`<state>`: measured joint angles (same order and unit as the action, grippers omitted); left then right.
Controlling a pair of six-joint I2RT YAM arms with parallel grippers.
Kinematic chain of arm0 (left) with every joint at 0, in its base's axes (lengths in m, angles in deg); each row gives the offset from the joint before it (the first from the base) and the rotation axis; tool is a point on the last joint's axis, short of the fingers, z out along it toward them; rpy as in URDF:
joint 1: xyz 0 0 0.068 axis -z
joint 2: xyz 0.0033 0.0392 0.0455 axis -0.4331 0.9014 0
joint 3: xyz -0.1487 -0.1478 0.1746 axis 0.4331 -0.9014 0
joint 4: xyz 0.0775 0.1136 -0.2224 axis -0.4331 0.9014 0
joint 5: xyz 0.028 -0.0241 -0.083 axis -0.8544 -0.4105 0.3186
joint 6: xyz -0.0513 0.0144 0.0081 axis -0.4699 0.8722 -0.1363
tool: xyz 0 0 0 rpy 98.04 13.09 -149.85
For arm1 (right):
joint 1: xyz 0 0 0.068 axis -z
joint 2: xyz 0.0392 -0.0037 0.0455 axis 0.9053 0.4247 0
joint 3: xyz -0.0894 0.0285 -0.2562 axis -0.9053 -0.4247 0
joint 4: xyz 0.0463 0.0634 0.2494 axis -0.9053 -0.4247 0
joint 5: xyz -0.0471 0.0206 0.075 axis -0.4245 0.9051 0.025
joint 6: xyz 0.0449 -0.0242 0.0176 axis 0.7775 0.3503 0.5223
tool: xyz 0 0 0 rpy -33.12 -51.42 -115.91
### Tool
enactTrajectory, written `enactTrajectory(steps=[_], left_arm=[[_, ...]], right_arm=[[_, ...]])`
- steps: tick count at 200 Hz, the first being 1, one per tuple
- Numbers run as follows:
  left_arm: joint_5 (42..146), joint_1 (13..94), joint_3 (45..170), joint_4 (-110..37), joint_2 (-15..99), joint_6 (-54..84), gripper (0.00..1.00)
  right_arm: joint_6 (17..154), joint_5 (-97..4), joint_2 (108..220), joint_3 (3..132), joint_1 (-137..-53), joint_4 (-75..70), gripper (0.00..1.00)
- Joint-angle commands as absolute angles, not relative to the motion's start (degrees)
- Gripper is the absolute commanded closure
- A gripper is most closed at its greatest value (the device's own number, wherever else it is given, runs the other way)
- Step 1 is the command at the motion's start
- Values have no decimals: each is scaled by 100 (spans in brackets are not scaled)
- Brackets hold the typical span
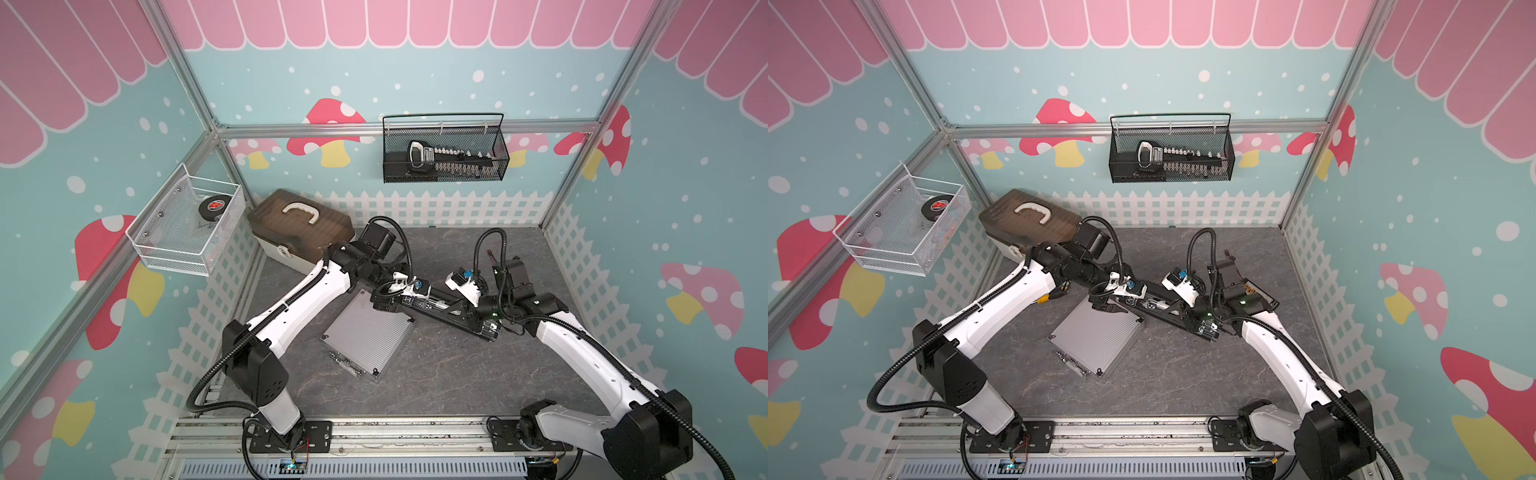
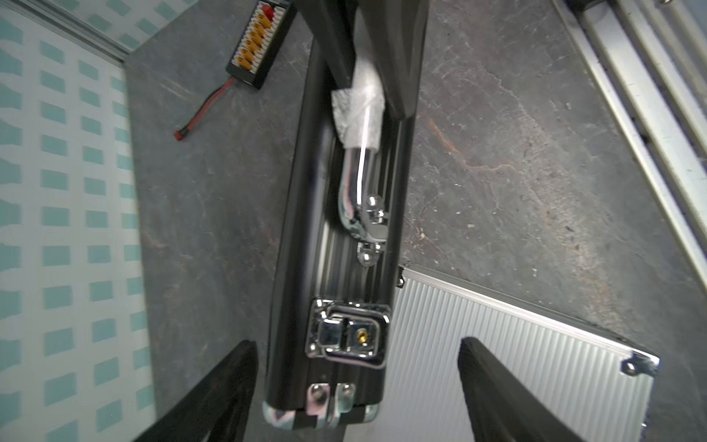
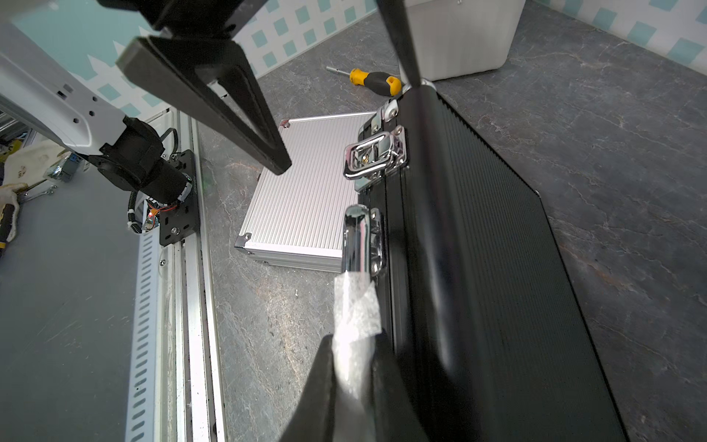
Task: Open the poker set cases
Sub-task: Open the fastener on the poker set case.
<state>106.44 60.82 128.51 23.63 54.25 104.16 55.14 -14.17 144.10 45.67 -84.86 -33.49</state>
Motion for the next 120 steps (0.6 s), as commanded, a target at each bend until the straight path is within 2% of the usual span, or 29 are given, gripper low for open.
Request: enactTrajectory(steps=[1,76,120], left_arm=[[10283,6276,12620,1637,5421,10356,16],[10052,6357,12728,1916,5799,10451,19],[9546,6359,12647,1997,5932,10485,22]], right_arm=[[5400,-1166,14378,4601,-8552,-3177,100],[5402,-1201,14344,4577,-8569,-3177,100],[5431,-1201,14348,4569,-8579,-3142,100]])
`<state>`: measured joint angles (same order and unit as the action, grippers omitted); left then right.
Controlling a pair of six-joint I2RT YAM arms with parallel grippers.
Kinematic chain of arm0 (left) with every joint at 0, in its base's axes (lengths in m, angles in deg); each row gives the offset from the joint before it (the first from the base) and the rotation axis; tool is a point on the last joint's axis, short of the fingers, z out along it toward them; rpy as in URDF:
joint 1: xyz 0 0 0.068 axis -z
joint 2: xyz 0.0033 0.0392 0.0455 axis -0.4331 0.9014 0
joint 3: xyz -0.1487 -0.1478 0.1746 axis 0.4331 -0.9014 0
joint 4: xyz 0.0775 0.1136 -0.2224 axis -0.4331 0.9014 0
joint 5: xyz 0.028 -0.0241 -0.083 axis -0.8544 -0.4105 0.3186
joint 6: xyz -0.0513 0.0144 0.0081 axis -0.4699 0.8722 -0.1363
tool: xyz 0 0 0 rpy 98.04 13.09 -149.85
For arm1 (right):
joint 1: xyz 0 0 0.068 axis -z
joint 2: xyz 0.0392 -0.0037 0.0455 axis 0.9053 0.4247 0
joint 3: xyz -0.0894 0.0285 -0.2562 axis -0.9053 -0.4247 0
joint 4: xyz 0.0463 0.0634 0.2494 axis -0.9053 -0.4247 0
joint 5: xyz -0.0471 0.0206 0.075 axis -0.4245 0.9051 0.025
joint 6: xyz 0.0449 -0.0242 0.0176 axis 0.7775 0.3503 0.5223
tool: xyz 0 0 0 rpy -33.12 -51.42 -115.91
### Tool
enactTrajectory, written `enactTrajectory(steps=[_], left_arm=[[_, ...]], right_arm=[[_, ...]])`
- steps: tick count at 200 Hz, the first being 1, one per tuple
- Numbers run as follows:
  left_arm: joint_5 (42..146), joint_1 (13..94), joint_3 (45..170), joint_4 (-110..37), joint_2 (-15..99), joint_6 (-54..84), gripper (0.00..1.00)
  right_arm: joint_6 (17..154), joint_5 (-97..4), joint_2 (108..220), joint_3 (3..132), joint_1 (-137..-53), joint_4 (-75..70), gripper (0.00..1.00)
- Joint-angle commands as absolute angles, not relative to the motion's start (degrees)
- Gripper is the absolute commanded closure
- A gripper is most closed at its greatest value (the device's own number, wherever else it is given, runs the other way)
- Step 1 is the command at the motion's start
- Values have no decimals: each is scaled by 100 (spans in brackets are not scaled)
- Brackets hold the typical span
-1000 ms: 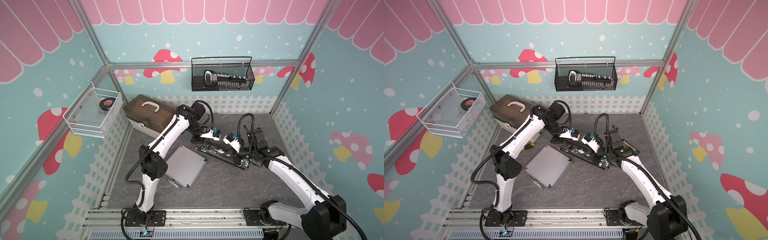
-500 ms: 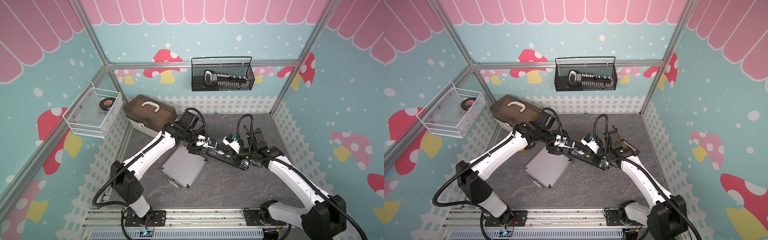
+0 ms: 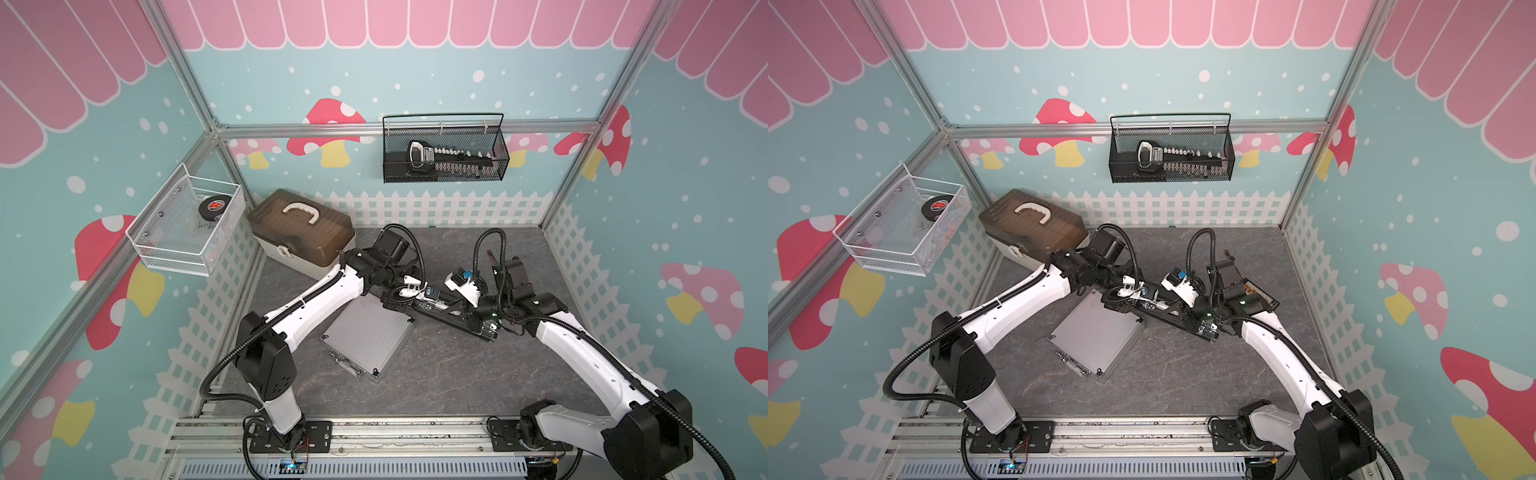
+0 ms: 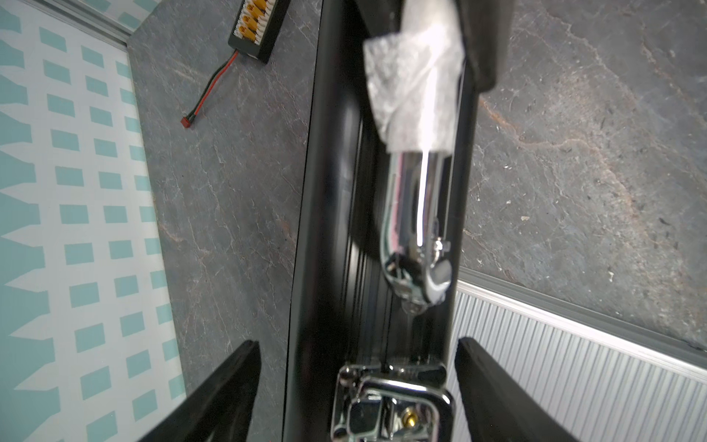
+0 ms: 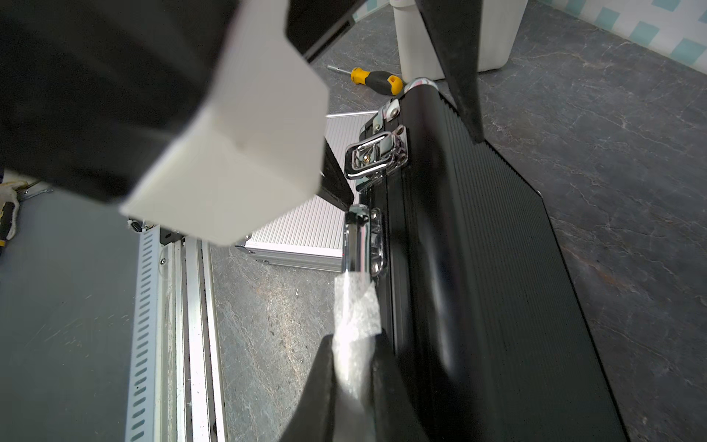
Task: Open the poker set cases
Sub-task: Open the fastener on the poker set case.
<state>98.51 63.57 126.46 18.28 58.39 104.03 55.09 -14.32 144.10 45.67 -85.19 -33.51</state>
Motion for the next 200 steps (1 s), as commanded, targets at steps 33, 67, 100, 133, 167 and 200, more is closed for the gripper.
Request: enactTrajectory(steps=[33,67,100,133,167,200], left_arm=[[9627,6359,12874,2389,6029,10551,29],[9850,6332,13248,2939,6180,10629,36],[9914,6305,13729,3583,6473,10695,43],[10075,6254,13840,3686,6524,10690,43],[10288,6209,14432,4321,6855,10610,43],[10238,6221,14529,4464,6978,10530,42]], right_arm=[[5426,-1222,14341,4559,-8576,-3142,100],[5428,-1223,14352,4553,-8578,-3132,100],[5441,-1227,14351,4533,-8578,-3133,100],[5439,-1245,14369,4547,-8576,-3133,100],[5431,-1291,14393,4560,-8587,-3142,100],[5397,-1499,14389,4579,-8622,-3210,100]])
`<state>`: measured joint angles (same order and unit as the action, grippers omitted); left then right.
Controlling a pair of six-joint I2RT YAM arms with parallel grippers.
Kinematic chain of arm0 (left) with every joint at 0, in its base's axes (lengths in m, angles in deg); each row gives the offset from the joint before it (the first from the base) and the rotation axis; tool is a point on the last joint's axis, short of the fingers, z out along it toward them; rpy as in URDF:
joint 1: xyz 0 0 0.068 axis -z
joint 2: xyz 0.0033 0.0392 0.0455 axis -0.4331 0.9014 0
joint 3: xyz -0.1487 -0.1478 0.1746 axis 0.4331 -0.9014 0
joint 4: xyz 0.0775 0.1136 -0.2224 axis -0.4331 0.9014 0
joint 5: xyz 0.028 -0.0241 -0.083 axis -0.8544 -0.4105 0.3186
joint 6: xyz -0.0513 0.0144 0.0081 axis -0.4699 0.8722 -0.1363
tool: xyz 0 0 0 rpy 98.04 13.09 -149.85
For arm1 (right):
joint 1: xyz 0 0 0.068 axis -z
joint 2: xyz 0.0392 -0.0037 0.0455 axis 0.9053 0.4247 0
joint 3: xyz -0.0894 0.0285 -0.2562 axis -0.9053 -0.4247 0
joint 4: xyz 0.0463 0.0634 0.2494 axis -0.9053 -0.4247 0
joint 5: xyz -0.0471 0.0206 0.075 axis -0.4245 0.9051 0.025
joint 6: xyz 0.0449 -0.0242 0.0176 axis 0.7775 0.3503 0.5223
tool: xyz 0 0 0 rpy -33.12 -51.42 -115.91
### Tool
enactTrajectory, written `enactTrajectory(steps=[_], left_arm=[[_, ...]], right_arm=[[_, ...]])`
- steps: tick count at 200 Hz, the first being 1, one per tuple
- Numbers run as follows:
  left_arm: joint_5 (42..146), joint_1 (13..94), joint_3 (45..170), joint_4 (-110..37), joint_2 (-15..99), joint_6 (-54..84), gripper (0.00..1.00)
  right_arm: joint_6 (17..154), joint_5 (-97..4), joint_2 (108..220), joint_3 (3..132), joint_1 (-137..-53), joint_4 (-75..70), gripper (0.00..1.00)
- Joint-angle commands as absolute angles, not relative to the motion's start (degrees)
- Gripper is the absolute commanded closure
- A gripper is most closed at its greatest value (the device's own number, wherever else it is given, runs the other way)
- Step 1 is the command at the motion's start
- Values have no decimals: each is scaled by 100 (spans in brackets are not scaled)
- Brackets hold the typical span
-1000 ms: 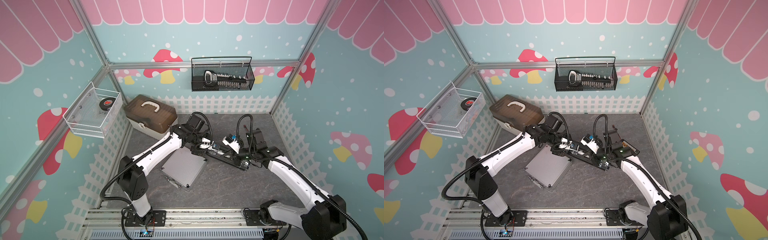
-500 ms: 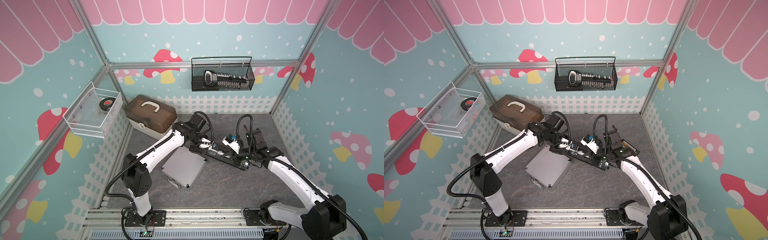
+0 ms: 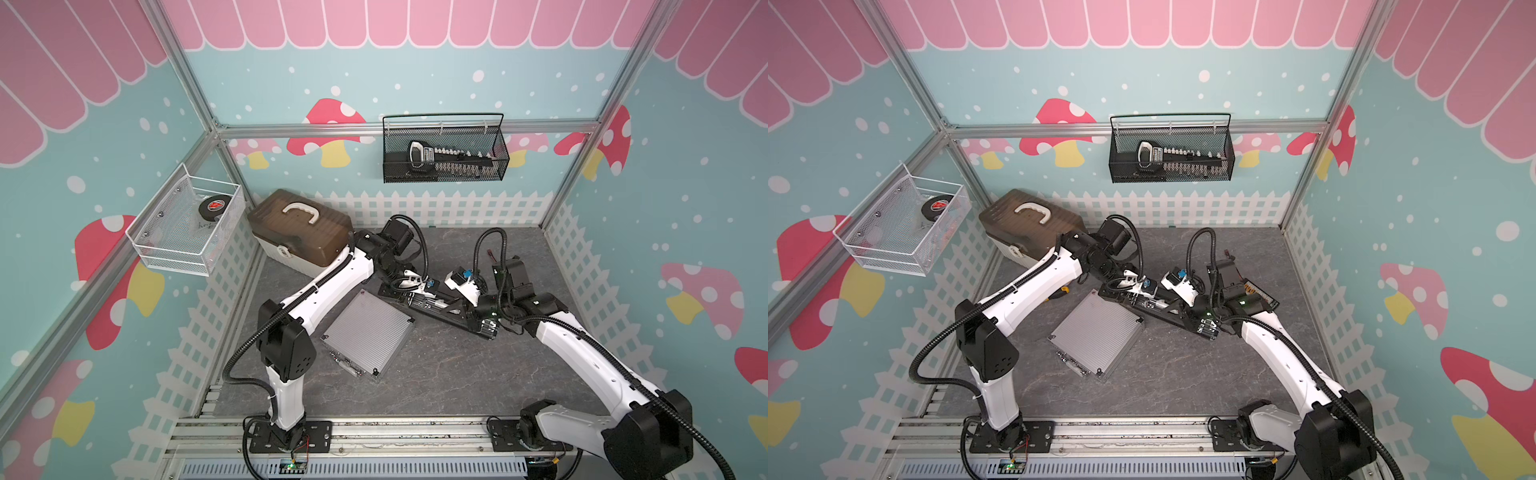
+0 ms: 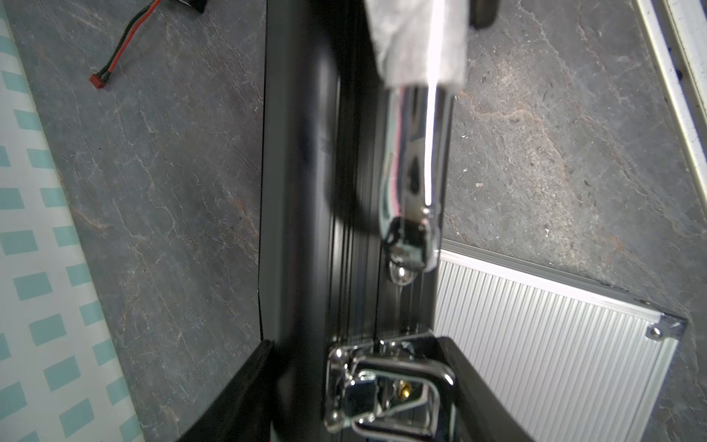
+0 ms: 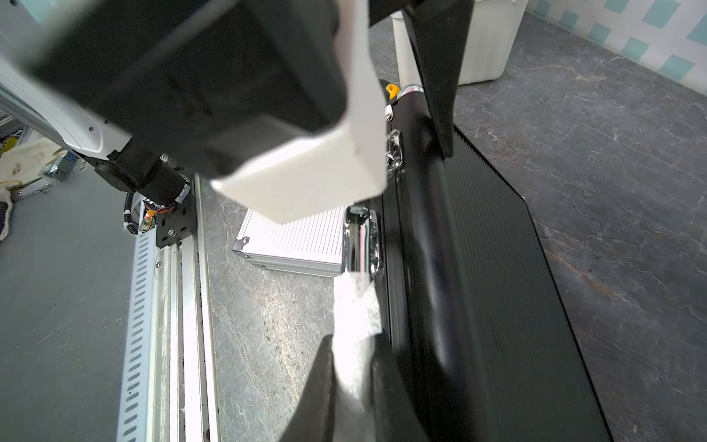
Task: Open the poker set cases
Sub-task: Open the fastener on the poker set case.
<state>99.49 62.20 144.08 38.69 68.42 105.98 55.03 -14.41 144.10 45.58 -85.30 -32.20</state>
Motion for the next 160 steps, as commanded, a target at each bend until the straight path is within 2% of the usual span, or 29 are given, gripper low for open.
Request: enactTrajectory(steps=[1,160], left_arm=[[10239,6226,14529,4468,6978,10529,42],[10205,6269,14396,4542,7081,10276,41]], right_arm=[[5389,-1508,14393,4578,-8622,-3215,100],[5319,-1872,14310,4482,-8803,-3229,100]])
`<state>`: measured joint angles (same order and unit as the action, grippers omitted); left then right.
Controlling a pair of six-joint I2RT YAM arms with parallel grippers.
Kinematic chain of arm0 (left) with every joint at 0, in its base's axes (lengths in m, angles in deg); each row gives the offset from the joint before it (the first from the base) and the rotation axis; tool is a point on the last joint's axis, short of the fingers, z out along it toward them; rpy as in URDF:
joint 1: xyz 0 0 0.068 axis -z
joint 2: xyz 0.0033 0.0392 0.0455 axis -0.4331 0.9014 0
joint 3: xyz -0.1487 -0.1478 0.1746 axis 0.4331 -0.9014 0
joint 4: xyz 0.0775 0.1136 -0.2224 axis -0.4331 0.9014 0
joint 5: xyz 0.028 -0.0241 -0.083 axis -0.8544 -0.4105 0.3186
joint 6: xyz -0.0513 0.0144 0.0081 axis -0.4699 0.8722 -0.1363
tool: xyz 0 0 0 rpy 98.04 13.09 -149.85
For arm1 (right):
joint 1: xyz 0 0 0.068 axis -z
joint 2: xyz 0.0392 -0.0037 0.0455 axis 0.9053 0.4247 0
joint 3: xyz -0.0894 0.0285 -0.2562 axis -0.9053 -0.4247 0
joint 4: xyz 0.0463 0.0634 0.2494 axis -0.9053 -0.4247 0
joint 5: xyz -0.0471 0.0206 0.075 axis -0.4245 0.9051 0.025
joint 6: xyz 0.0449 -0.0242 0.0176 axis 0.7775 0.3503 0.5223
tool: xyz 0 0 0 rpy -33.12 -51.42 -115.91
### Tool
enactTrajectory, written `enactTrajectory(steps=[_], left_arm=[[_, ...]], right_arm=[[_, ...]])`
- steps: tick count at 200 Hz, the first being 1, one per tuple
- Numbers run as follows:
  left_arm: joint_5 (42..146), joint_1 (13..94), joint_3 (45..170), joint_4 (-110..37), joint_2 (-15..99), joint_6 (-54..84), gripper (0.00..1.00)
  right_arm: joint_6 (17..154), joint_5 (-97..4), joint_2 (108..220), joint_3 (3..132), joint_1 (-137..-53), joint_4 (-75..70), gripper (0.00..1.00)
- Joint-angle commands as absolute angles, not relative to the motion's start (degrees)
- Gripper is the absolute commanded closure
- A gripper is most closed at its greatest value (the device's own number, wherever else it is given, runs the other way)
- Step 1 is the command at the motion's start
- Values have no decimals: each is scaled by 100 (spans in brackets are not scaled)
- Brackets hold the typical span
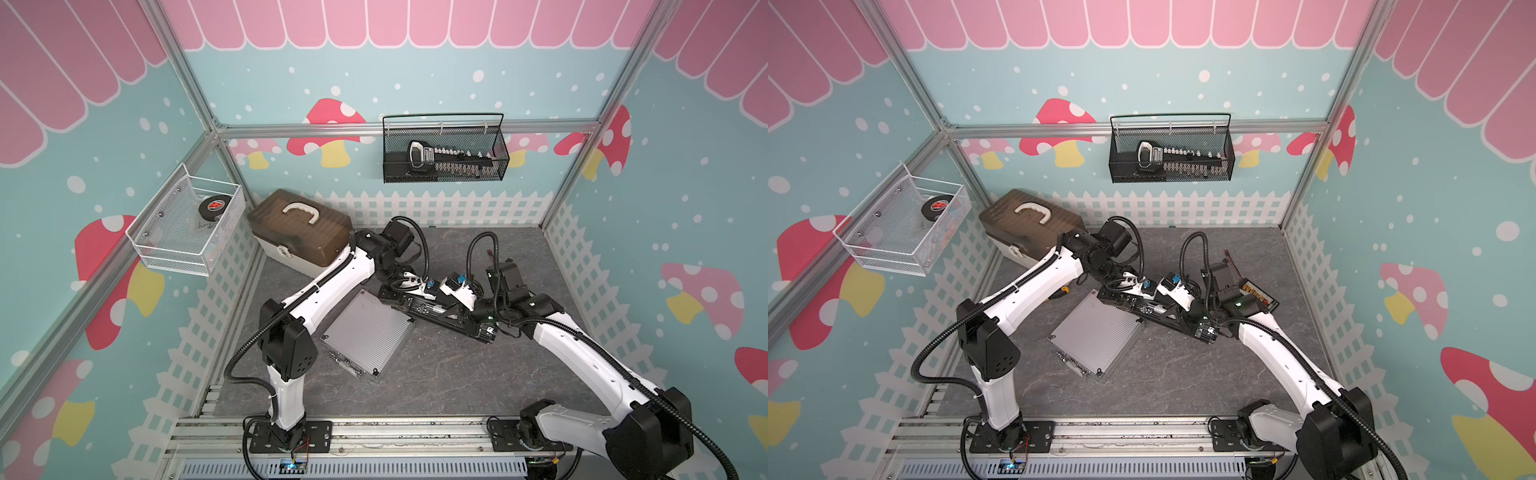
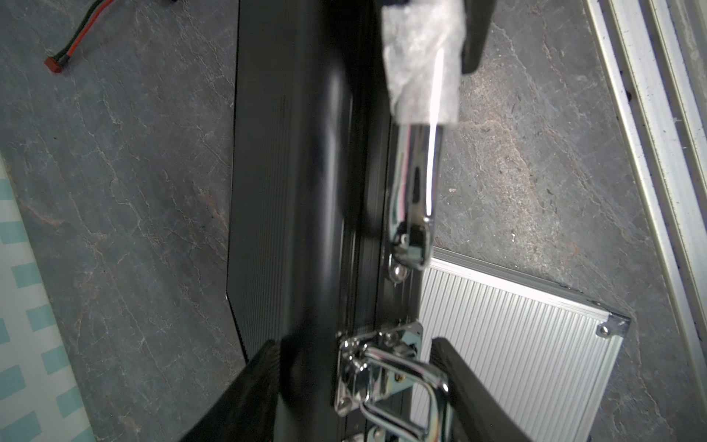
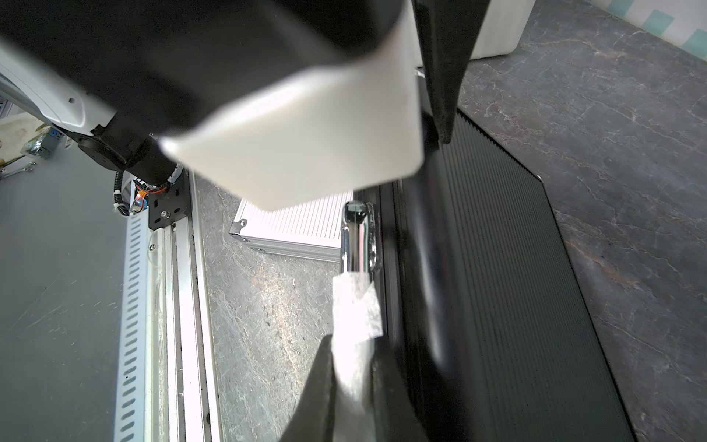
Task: Open the poker set cases
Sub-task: Open the fastener on the poker set case.
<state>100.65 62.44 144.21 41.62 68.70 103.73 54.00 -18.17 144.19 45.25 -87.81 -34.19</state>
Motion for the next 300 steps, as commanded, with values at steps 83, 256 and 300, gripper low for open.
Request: enactTrajectory(steps=[83,256,300], left_arm=[[10344,6238,14803,4908,7334,10272,41],[10687,6110,15721,5616,7911,10102,55],[11097,6046,15606,5493,7738,10282,50]], right_arm=[[5232,-1986,14240,4465,-8834,-3309,100],[5205,-2051,14176,4439,-8886,-3361,100],[5236,-2161,14173,4401,-8894,-3283,100]])
